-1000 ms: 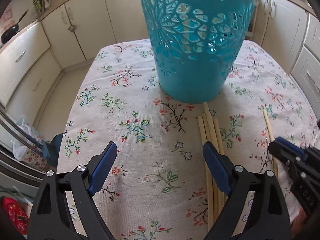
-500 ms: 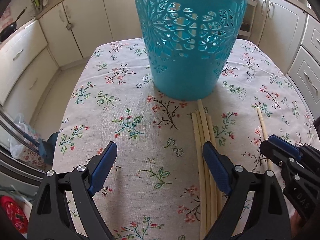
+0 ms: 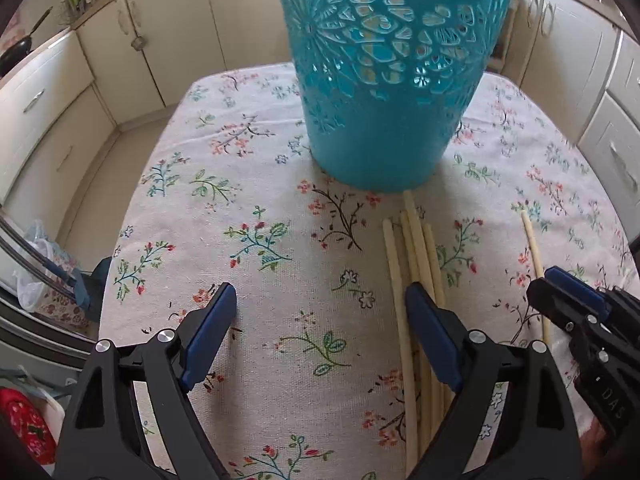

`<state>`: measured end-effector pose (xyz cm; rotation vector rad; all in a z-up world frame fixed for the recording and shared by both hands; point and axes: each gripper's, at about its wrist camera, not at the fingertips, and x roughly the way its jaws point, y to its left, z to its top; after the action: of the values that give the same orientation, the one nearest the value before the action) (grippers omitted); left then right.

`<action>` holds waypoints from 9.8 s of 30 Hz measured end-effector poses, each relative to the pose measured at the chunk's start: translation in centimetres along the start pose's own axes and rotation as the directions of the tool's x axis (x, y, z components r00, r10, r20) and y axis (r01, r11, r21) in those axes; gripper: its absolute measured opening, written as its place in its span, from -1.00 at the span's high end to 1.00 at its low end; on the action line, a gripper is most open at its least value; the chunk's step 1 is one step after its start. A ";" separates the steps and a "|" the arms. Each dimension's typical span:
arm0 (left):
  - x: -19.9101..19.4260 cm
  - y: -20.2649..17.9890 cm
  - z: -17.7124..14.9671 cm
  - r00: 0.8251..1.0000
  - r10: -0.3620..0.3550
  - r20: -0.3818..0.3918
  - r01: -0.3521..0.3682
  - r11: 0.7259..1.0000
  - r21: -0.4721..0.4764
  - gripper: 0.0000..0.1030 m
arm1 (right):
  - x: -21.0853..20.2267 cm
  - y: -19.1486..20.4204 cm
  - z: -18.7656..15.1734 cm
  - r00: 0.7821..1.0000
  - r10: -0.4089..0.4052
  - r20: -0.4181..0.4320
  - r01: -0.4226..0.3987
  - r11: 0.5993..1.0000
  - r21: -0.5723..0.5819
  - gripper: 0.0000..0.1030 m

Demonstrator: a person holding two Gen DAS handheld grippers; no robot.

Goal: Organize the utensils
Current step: 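Reach the left tool to the chopstick bundle and grasp one chopstick, then lift the chopstick with the left tool and drop it into the basket, then close the right tool on the single chopstick on the tablecloth, then lift the chopstick with the right tool and drop it into the basket, then move the right tool to the bundle and grasp one chopstick, then grasp a chopstick from the bundle with the left tool while the right tool holds its chopstick, then lift the chopstick with the left tool and drop it into the basket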

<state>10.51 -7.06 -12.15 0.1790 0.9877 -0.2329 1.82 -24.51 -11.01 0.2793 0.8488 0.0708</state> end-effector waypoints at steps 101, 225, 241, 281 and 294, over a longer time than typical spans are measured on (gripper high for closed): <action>-1.8 8.3 -0.6 0.989 0.049 0.137 -0.017 0.975 -0.223 -0.63 | 0.6 2.4 0.2 0.989 -0.132 -0.067 0.122 0.983 -0.135 0.86; -1.3 0.1 -0.5 0.999 -0.020 0.044 0.018 0.999 0.028 -0.67 | 0.5 1.2 0.2 1.000 0.002 -0.014 -0.002 1.000 0.000 0.88; -0.6 -0.1 0.1 0.999 -0.033 0.023 0.033 0.999 0.011 -0.67 | 0.5 1.2 0.3 1.000 0.002 -0.014 -0.002 1.000 0.001 0.88; -3.3 -1.0 -1.4 0.998 0.001 -0.057 0.014 0.965 0.261 0.90 | 1.5 -0.2 1.4 0.995 0.092 -0.039 -0.089 0.994 0.070 0.92; -7.6 -1.5 -2.0 0.999 0.020 0.028 -0.029 0.933 0.358 0.90 | 1.6 -0.1 1.5 0.995 0.093 -0.039 -0.090 0.993 0.072 0.92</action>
<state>4.44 -7.14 -6.88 0.5217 0.9117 -0.3913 3.96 -24.66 -11.24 0.3840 0.8815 0.1332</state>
